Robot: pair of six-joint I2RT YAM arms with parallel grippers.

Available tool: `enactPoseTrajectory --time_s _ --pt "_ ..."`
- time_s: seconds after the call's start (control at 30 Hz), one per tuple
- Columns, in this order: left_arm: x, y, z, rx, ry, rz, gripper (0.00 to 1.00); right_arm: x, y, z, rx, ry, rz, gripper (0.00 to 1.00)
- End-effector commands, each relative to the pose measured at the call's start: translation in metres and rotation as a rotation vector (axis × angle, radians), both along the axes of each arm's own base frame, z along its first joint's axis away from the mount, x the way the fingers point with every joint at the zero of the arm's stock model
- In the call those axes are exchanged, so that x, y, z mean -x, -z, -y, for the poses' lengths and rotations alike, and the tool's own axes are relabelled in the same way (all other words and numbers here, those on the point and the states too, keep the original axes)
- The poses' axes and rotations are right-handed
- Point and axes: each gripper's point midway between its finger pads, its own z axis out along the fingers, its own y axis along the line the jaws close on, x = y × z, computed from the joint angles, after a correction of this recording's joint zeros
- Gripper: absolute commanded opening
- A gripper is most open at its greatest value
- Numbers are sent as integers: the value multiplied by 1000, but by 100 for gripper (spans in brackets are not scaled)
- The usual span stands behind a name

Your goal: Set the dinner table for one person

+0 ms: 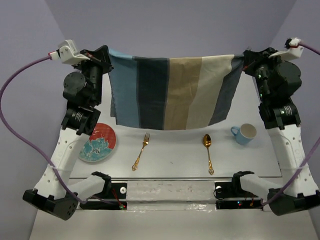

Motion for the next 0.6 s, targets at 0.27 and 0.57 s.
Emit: enactPoseTrajectory --time_s 0.27,0.57 --pt "-143 52 -18 -98 6 -216 0 -130 41 -5 100 48 -156 0" --pt "-126 -20 -22 -99 28 -93 0 -120 -20 3 118 64 -61 0"
